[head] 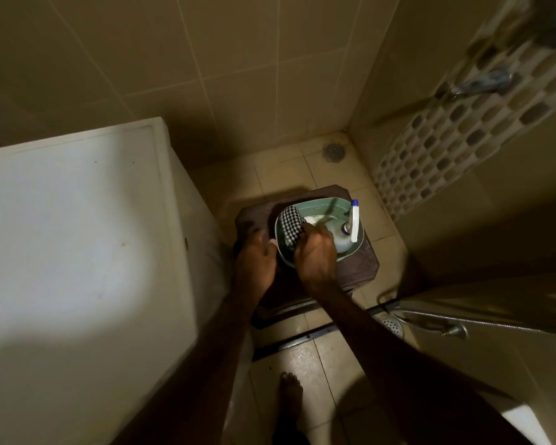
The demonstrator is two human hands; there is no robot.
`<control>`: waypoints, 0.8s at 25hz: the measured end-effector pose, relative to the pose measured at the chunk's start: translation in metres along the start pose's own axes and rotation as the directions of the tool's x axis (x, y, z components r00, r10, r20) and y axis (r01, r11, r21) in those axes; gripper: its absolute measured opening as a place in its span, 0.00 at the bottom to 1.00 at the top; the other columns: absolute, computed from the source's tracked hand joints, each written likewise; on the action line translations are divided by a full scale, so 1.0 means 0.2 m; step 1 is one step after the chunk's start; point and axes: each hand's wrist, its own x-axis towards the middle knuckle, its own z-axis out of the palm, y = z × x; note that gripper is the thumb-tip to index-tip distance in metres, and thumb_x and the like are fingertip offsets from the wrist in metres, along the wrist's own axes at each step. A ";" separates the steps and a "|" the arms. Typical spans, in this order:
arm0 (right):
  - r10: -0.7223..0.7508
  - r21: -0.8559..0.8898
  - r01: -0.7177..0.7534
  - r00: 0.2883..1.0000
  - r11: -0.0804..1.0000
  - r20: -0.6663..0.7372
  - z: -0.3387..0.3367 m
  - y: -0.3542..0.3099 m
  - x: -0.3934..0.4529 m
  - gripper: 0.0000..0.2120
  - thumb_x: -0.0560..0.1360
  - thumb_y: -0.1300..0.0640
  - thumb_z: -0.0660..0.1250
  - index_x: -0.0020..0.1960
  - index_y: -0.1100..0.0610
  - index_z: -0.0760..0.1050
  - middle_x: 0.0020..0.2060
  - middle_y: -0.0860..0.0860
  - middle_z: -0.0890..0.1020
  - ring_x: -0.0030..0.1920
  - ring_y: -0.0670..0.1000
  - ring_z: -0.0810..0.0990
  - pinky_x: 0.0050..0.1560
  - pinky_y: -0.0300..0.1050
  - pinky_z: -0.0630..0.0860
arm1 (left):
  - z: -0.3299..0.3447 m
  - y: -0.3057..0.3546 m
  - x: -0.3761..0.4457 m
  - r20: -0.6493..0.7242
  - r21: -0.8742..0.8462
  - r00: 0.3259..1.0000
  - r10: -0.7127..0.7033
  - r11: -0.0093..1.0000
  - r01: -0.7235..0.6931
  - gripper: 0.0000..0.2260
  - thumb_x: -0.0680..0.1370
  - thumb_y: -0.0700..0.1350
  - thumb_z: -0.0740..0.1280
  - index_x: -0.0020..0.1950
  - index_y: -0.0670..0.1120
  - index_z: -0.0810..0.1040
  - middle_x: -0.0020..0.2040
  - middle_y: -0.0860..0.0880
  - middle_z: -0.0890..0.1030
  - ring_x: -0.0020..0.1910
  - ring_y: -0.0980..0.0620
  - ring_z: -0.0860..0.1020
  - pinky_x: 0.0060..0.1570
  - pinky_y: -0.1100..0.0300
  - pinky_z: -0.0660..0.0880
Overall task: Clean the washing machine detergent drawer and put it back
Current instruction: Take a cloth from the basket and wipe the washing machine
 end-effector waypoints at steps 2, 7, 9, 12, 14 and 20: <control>-0.077 0.023 0.078 0.995 0.997 -0.071 -0.11 -0.09 -0.11 0.16 0.80 0.65 0.67 0.67 0.64 0.77 0.61 0.62 0.80 0.62 0.61 0.78 0.63 0.59 0.78 | -0.08 0.04 -0.04 0.021 -0.204 0.998 -0.052 0.977 0.055 0.30 0.80 0.67 0.58 0.77 0.52 0.69 0.74 0.45 0.74 0.72 0.43 0.73 0.73 0.46 0.68; -0.150 0.261 0.177 0.982 0.949 -0.118 -0.42 -0.36 -0.37 0.13 0.82 0.64 0.63 0.62 0.59 0.82 0.54 0.55 0.84 0.54 0.53 0.82 0.56 0.57 0.81 | -0.37 0.15 -0.30 0.063 -0.599 0.997 0.054 0.801 -0.006 0.32 0.76 0.72 0.60 0.73 0.55 0.71 0.65 0.56 0.78 0.63 0.55 0.77 0.56 0.58 0.77; -0.180 0.407 0.192 0.981 0.893 -0.068 -0.55 -0.49 -0.50 0.12 0.82 0.64 0.63 0.58 0.56 0.84 0.50 0.50 0.86 0.52 0.50 0.84 0.54 0.56 0.83 | -0.51 0.18 -0.40 0.027 -0.628 0.987 0.158 0.771 -0.106 0.32 0.76 0.68 0.66 0.72 0.48 0.72 0.64 0.49 0.80 0.60 0.53 0.80 0.48 0.64 0.80; -0.260 0.622 0.167 0.964 0.765 0.061 -0.70 -0.69 -0.71 0.14 0.83 0.66 0.62 0.54 0.53 0.85 0.47 0.49 0.88 0.50 0.50 0.87 0.53 0.53 0.84 | -0.76 0.13 -0.58 -0.015 -0.648 0.956 0.293 0.725 -0.233 0.34 0.73 0.69 0.71 0.71 0.48 0.74 0.66 0.45 0.81 0.63 0.49 0.81 0.62 0.50 0.80; -0.280 0.728 0.095 0.950 0.679 0.138 -0.77 -0.81 -0.84 0.13 0.84 0.68 0.62 0.55 0.57 0.85 0.45 0.48 0.88 0.46 0.48 0.86 0.47 0.48 0.84 | -0.95 0.07 -0.71 -0.025 -0.617 0.933 0.359 0.729 -0.297 0.31 0.74 0.68 0.70 0.68 0.50 0.77 0.63 0.50 0.82 0.63 0.52 0.81 0.63 0.51 0.78; -0.248 0.818 -0.065 0.937 0.572 0.248 -0.77 -1.02 -1.24 0.12 0.84 0.65 0.62 0.62 0.63 0.83 0.51 0.55 0.88 0.49 0.52 0.87 0.44 0.47 0.84 | -1.49 -0.19 -1.16 0.190 -0.514 0.895 0.403 0.818 -0.259 0.25 0.75 0.69 0.65 0.62 0.54 0.81 0.59 0.55 0.85 0.60 0.56 0.82 0.62 0.56 0.75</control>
